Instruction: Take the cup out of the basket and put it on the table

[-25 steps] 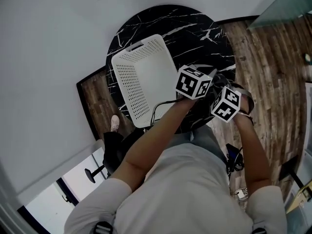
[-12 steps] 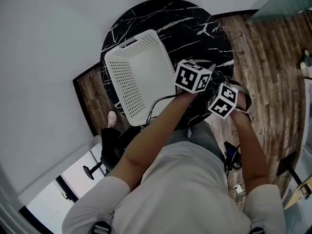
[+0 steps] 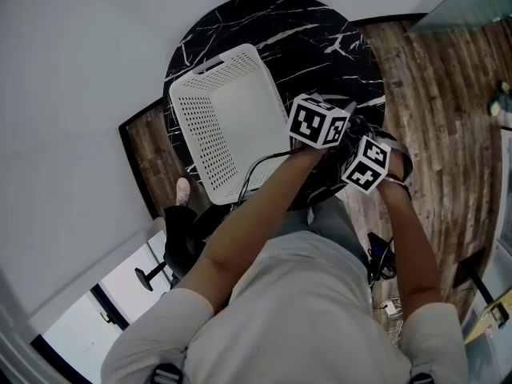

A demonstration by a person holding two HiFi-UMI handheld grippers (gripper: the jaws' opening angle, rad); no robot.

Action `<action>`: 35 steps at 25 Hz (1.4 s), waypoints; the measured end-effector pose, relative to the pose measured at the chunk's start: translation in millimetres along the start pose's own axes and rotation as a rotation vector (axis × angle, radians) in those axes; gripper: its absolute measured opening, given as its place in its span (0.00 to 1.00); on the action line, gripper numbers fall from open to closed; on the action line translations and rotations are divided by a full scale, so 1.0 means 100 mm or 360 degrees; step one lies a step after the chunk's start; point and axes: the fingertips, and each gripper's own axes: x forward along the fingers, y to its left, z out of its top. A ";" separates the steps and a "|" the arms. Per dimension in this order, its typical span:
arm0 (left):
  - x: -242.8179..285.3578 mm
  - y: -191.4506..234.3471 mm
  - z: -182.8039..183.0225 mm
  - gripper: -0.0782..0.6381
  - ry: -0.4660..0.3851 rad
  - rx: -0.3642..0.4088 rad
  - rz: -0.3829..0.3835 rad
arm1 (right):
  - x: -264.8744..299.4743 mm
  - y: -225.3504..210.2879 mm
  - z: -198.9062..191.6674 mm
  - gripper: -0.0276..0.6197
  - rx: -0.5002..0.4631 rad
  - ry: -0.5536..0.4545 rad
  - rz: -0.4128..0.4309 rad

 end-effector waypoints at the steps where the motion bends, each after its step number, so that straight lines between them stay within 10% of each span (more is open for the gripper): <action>1: 0.00 0.00 0.00 0.12 -0.0001 -0.0002 0.0001 | 0.01 0.01 0.00 0.08 -0.0001 0.0001 0.0002; 35: 0.09 -0.02 -0.03 0.12 -0.0004 -0.0035 -0.0012 | 0.15 0.03 -0.08 0.08 -0.0020 -0.0006 -0.0032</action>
